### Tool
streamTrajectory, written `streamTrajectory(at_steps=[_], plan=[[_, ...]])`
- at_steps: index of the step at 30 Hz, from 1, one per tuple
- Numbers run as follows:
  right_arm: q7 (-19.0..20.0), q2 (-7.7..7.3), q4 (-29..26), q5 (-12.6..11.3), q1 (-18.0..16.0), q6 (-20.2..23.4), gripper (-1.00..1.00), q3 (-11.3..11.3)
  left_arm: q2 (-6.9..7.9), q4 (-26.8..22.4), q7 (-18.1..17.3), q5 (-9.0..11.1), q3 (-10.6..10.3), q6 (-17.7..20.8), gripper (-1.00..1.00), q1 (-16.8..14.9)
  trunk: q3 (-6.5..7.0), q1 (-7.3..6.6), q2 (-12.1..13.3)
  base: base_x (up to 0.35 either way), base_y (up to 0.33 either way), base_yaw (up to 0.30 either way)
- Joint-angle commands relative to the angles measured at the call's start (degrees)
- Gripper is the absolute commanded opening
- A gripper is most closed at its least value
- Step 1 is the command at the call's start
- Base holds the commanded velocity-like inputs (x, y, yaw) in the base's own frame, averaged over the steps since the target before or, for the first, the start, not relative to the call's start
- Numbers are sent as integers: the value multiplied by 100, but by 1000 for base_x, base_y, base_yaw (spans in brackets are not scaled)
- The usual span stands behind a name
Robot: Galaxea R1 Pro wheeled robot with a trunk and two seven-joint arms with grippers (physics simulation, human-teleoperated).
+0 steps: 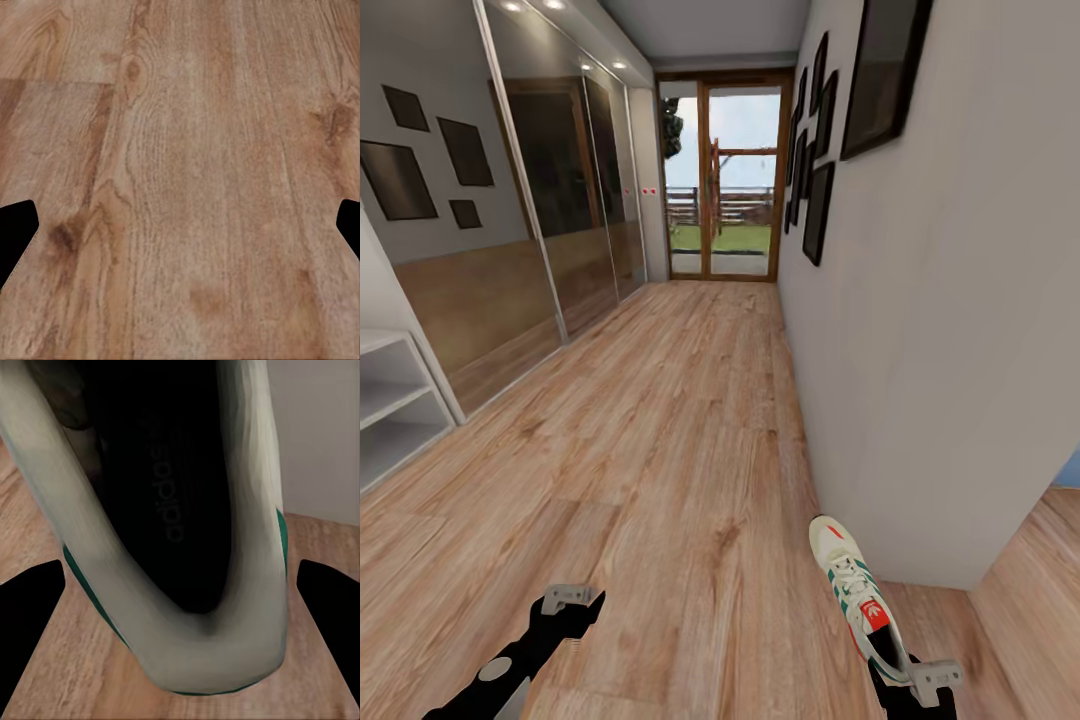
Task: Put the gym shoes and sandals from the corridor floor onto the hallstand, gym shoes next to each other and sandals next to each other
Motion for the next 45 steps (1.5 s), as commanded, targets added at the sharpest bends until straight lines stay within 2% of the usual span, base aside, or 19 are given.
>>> streamTrajectory(at_steps=[1,9,23,25,27,29,34,45], plan=[[46,6,1,45,-5,-22,-100,-41,6,5,-11,60,-36,-20,100,-5,-6,1,-2,283,0,5],[46,6,1,48,-5,-22,-100,-41,2,5,-11,62,-36,-20,100,-5,-46,1,-2,234,0,105],[46,6,7,49,-5,-22,-100,-41,-6,47,-11,60,-36,-27,100,-1,-145,1,-2,11,0,169],[46,6,13,49,-5,-22,-100,-41,3,55,3,60,-30,-186,100,91,-160,1,-2,0,0,176],[46,6,16,49,-5,-22,-100,-41,4,56,104,60,-29,-375,100,144,-174,1,-2,0,0,176],[46,7,21,49,-5,-22,-100,-41,6,64,428,60,-28,-574,100,181,-189,1,-2,0,0,176],[46,12,33,49,-5,-22,-100,-41,-18,131,835,86,-29,-699,100,212,-225,1,-2,0,0,176],[38,14,62,48,-5,-22,-100,-41,-42,188,954,95,-36,-734,100,224,-304,1,-2,0,0,177]])
